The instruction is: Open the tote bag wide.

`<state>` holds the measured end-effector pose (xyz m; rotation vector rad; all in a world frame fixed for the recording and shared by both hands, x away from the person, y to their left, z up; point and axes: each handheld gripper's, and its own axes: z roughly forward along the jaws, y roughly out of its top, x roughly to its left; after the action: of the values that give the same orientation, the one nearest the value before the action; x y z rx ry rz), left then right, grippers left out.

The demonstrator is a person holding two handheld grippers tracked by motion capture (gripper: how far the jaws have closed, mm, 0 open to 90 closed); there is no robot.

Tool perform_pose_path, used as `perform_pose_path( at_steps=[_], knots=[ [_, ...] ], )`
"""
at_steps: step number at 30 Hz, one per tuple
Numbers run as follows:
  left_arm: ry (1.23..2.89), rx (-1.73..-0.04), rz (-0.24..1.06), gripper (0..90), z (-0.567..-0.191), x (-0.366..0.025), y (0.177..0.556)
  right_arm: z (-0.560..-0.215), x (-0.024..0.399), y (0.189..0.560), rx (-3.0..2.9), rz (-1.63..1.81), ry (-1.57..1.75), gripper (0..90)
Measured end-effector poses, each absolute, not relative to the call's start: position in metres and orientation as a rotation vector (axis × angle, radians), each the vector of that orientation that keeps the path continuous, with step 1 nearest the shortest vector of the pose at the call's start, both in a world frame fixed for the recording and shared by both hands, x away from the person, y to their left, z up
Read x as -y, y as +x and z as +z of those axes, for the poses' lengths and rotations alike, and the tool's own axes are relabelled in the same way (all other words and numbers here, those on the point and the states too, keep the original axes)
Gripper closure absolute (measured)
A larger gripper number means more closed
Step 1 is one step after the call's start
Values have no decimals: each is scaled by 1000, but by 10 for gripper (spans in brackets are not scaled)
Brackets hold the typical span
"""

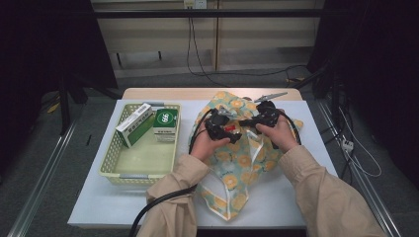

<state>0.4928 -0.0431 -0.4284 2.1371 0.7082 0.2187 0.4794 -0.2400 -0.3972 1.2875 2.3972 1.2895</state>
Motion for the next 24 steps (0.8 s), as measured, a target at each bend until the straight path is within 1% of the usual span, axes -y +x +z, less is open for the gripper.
perform_pose_path(
  at_steps=[1,2,7,17,19,24],
  knots=[
    [2142,-707,212,138,-427,44,493,-397,241,480,-2399,1288,1293,886],
    [2142,-707,204,131,-426,45,491,-398,241,480,-2402,1286,1292,886],
    [2204,-665,204,137,-418,39,476,-394,247,478,-2375,1285,1301,885],
    [2204,-627,223,107,-383,5,442,-386,238,469,-2391,1246,1259,885],
    [2193,-623,221,107,-375,-2,437,-387,237,467,-2392,1240,1260,885],
    [2183,-631,265,104,-361,-24,431,-389,236,465,-2396,1234,1259,885]
  ],
)
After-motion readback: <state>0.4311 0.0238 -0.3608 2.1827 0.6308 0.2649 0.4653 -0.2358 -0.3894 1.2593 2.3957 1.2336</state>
